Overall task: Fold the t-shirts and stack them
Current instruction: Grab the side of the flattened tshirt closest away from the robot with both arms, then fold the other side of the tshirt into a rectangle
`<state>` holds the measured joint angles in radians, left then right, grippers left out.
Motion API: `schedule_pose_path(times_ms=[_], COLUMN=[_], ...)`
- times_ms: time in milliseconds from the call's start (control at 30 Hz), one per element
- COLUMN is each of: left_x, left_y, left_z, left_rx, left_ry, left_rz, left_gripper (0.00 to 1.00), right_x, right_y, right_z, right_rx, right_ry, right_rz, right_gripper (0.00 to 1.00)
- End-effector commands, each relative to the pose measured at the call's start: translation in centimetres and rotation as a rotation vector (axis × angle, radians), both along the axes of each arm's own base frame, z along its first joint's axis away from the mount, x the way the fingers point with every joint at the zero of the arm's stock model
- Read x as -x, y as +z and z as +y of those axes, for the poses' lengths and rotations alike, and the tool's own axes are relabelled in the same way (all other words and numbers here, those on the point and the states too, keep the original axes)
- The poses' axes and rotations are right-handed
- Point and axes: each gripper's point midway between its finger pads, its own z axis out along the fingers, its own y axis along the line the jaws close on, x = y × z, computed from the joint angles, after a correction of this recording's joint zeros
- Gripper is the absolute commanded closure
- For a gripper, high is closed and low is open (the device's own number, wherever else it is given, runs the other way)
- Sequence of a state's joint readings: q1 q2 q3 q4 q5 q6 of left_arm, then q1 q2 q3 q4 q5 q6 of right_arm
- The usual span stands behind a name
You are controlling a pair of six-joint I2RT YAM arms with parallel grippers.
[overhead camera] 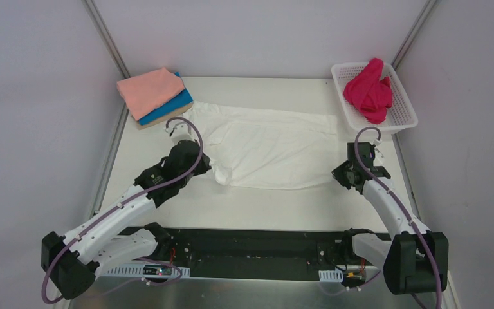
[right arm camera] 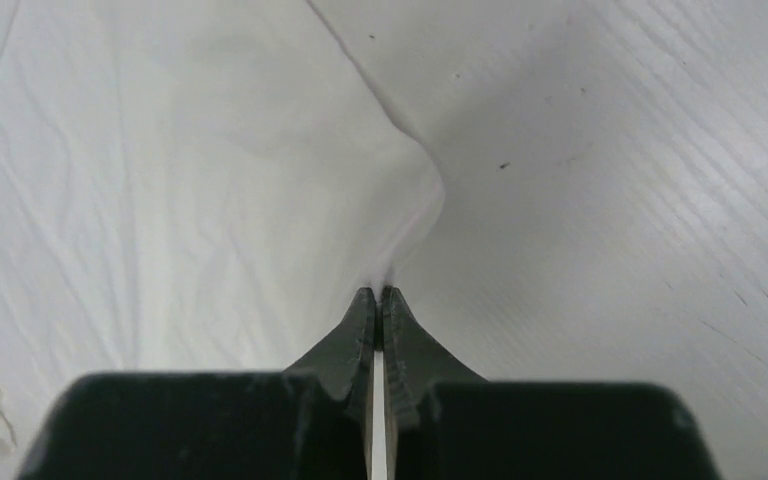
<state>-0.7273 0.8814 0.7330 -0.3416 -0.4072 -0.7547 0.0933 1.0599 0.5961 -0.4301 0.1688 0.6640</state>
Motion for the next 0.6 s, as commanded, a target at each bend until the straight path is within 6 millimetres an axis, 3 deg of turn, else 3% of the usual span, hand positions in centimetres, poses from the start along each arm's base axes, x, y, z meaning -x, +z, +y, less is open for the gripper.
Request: schedule_pose_path(times_ms=[0, 333, 567], left_x=[-3.7, -9.4, -13.2], left_y=[3.3, 6.1, 7.2], left_z=[-0.3, 1.2, 1.2], left_rx=[0.053, -0.023, -0.081], left_ry=[-0.022, -0.007, -0.135], left_rz=[-0.077, -0.145, -0.219], left_gripper=[1.0, 1.0, 1.0], right_x=[-2.2, -6.0, -8.5], right_y=[2.6, 4.8, 5.7], right_z=[-0.3, -0.7, -0.8], right_rx=[0.025, 0.046, 0.049], right_ry=[0.025, 0.038, 0.037], right_rz=[-0.043, -0.027, -0.033], right_gripper=[1.0, 1.0, 1.0])
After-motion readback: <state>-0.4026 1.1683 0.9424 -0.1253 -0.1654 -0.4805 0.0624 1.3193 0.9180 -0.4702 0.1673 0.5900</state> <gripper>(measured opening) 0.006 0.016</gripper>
